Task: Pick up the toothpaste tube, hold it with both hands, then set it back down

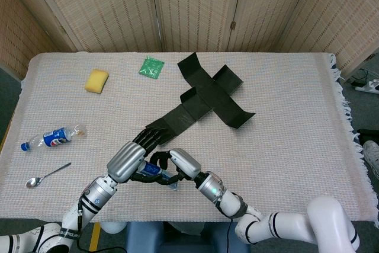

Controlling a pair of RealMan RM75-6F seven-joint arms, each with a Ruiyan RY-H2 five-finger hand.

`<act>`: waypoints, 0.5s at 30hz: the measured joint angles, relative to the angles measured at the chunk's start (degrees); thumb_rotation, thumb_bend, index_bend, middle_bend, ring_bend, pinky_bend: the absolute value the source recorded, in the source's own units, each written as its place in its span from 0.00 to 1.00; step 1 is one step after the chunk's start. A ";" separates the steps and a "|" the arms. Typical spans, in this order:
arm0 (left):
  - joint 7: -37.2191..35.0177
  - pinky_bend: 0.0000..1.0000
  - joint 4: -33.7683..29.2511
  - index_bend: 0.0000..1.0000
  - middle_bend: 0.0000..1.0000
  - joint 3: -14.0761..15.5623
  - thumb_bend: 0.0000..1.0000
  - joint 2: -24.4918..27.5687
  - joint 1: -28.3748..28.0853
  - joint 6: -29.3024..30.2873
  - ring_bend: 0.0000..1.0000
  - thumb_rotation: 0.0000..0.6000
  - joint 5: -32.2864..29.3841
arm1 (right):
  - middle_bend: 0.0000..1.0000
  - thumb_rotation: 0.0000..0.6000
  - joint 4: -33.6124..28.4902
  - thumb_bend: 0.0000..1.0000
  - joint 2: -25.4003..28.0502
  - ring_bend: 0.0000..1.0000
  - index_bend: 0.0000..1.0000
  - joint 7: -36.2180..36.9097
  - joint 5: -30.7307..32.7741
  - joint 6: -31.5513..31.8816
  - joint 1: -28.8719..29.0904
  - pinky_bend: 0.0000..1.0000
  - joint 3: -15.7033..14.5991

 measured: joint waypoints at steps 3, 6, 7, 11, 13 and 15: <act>2.56 0.00 0.39 0.08 0.06 0.33 0.11 -0.24 0.00 0.00 0.02 0.00 -0.33 | 0.74 1.00 -0.35 0.82 -0.20 0.73 0.85 -0.41 0.56 -0.34 -0.07 0.56 0.34; 3.64 0.00 0.28 0.08 0.06 0.57 0.11 -0.33 -0.03 -0.31 0.02 0.00 -1.10 | 0.74 1.00 -0.45 0.82 -0.38 0.72 0.85 -1.02 0.67 -0.37 -0.08 0.56 0.57; 3.66 0.00 0.15 0.07 0.06 0.59 0.11 -0.27 -0.05 -0.47 0.02 0.00 -1.28 | 0.74 1.00 -0.46 0.82 -0.48 0.72 0.85 -1.22 0.75 -0.36 -0.10 0.56 0.69; 3.54 0.00 0.11 0.07 0.06 0.59 0.11 -0.17 -0.05 -0.46 0.02 0.00 -1.36 | 0.74 1.00 -0.36 0.82 -0.63 0.72 0.85 -1.50 0.85 -0.33 -0.17 0.56 0.90; 3.38 0.00 0.09 0.07 0.06 0.65 0.11 -0.06 -0.08 -0.66 0.02 0.00 -1.43 | 0.74 1.00 -0.24 0.82 -0.71 0.72 0.85 -1.56 0.78 -0.19 -0.22 0.56 0.99; 3.19 0.00 0.06 0.07 0.06 0.73 0.11 0.01 -0.13 -0.85 0.02 0.00 -1.45 | 0.74 1.00 -0.18 0.82 -0.75 0.72 0.85 -1.54 0.74 -0.14 -0.24 0.56 1.07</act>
